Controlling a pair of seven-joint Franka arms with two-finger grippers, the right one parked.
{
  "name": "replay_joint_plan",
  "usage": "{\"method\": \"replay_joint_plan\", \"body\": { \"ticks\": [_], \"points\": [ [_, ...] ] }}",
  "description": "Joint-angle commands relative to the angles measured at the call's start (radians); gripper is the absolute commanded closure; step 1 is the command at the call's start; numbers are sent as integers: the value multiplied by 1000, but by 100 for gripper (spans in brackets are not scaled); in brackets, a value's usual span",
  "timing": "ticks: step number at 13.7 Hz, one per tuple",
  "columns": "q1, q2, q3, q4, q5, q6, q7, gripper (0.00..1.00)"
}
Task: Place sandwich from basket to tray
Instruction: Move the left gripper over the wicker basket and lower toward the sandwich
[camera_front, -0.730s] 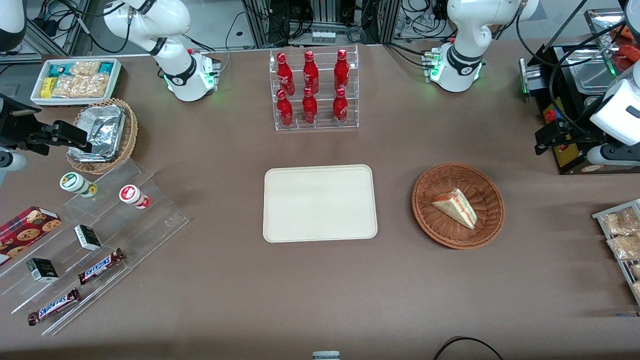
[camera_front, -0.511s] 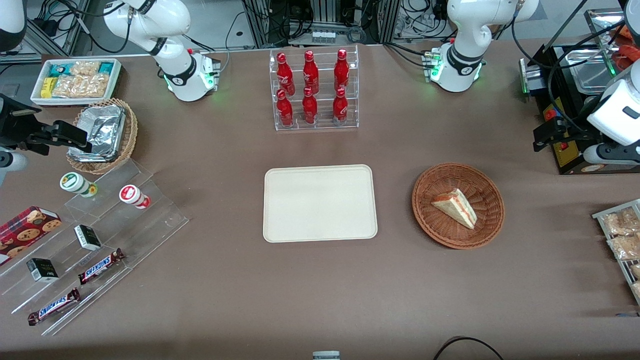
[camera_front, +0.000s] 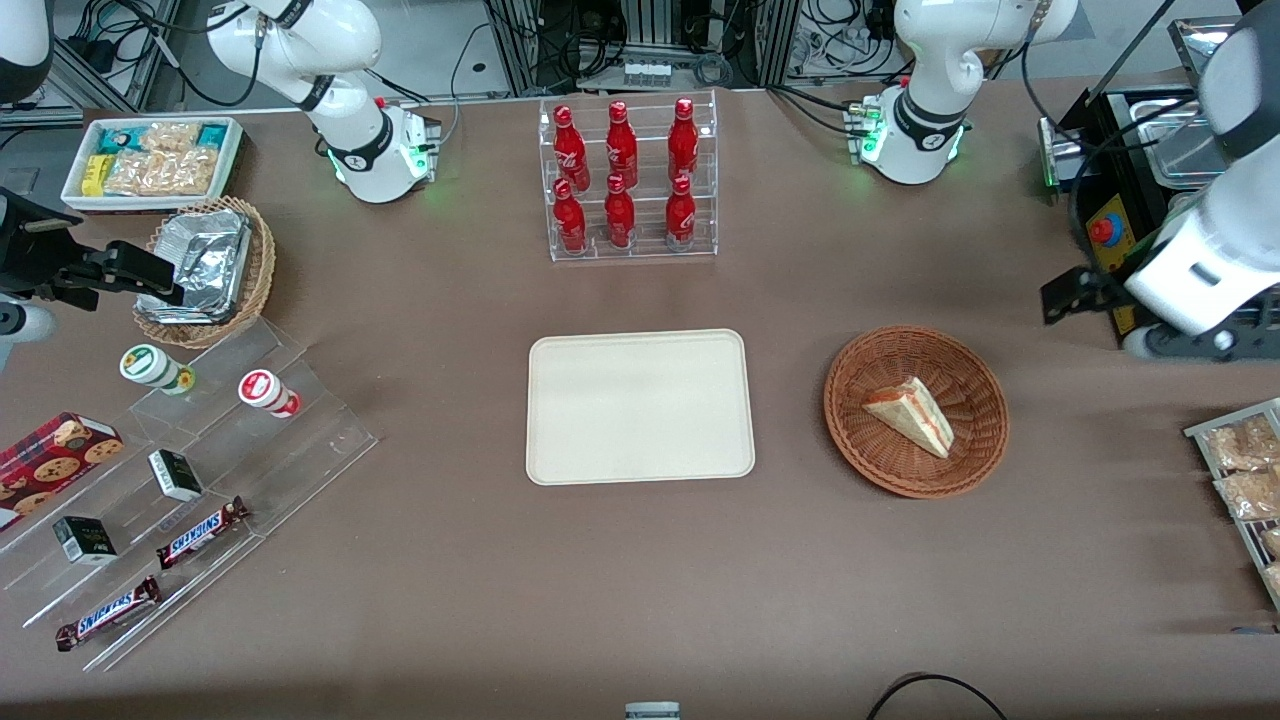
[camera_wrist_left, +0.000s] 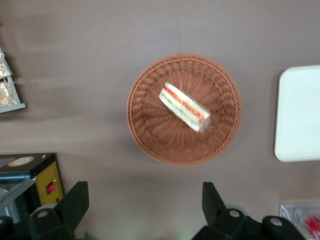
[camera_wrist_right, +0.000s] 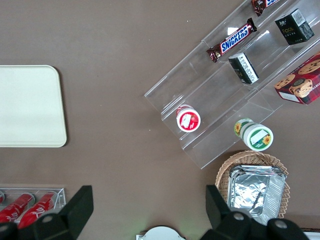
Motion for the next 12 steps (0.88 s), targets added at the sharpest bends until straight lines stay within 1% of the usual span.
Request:
{"method": "replay_joint_plan", "body": {
  "ticks": [1, 3, 6, 8, 10, 12],
  "points": [
    [-6, -35, -23, -150, 23, 146, -120, 0],
    [-6, -45, -27, -236, 15, 256, -204, 0],
    [-6, -46, -47, -368, 11, 423, -417, 0],
    [-6, -49, -65, -468, 11, 555, -521, 0],
    [-6, -52, -85, -566, 11, 724, -723, 0],
    [-6, -22, -107, -585, 12, 786, -873, 0]
  ]
}}
